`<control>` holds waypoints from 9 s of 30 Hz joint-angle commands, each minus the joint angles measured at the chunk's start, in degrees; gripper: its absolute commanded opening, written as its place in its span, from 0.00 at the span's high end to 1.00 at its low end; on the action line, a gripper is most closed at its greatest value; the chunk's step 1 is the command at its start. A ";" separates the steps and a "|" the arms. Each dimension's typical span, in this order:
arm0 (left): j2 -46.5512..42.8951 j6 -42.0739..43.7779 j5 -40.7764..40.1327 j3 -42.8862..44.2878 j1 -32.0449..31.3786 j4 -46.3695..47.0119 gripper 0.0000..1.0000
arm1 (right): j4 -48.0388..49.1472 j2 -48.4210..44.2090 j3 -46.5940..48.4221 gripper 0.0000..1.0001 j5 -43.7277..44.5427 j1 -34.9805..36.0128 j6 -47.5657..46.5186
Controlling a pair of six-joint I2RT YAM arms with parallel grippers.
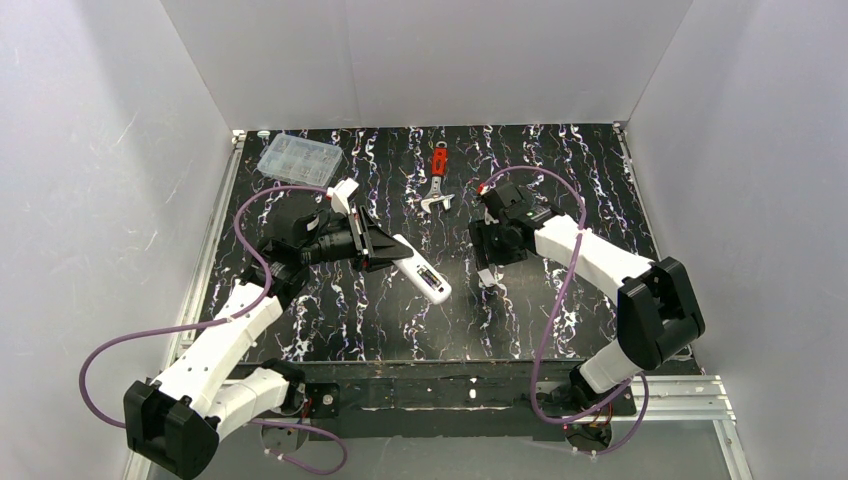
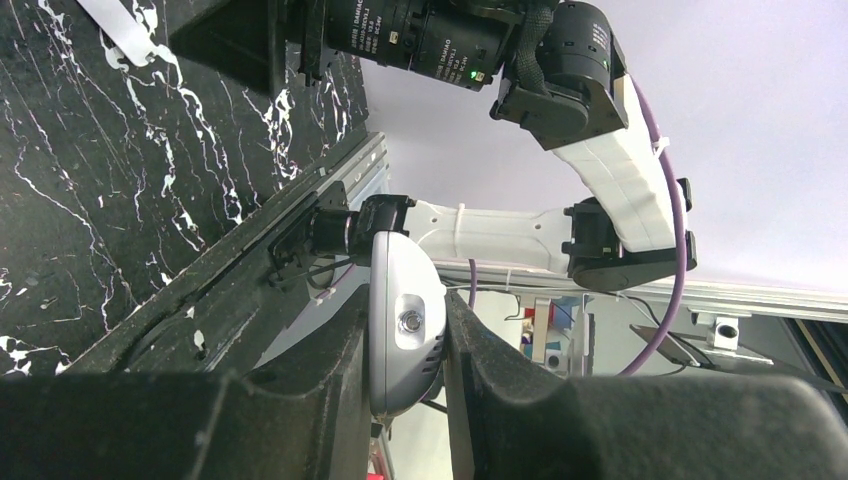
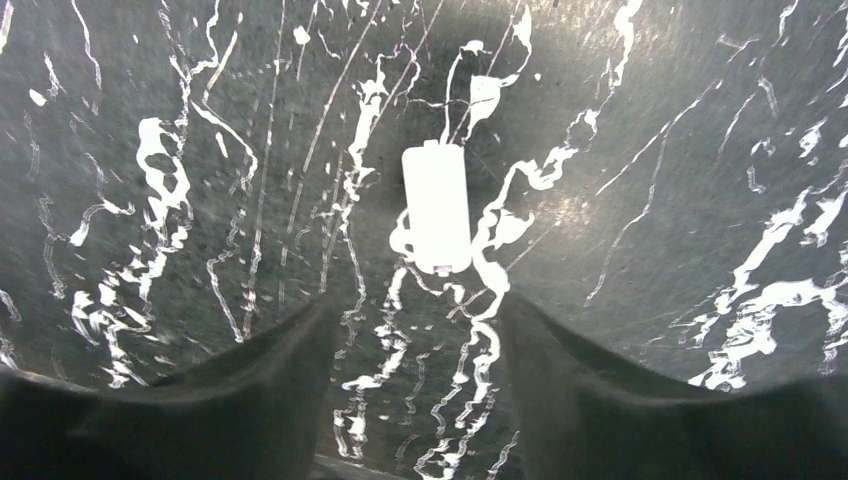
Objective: Load the batteries into the remote control
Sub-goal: Pick up the battery cover at the center of the board, then load the battery cover into the remote control.
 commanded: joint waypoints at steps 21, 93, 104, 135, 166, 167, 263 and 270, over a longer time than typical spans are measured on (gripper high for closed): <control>-1.11 0.35 2.85 2.21 -0.21 2.06 1.00 | 4.79 6.73 -1.94 0.23 -2.09 -0.43 -0.86; -0.85 -0.29 2.56 2.01 -0.21 3.72 1.00 | -0.03 14.20 2.24 0.49 0.83 2.21 -1.90; -0.74 -0.13 2.74 2.32 -0.21 3.38 1.00 | 0.02 14.47 2.51 0.53 2.11 2.30 -2.09; -1.31 0.15 2.31 2.09 -0.21 3.27 1.00 | 1.13 13.31 2.00 0.61 2.32 2.83 -2.43; 2.77 -0.29 -2.27 1.61 -0.13 6.91 1.00 | -23.35 -9.67 19.28 0.65 -3.24 2.78 -11.09; 2.77 0.13 -2.23 1.59 -0.12 6.77 1.00 | -23.93 -10.44 20.24 0.65 -4.69 2.82 -11.97; -3.43 16.31 -16.77 1.32 -1.88 -9.95 1.00 | -31.47 8.07 41.96 0.68 -19.89 21.26 -13.15; -3.68 16.90 -17.26 1.53 -1.87 -10.32 1.00 | -31.43 8.69 42.06 0.68 -20.56 21.28 -12.86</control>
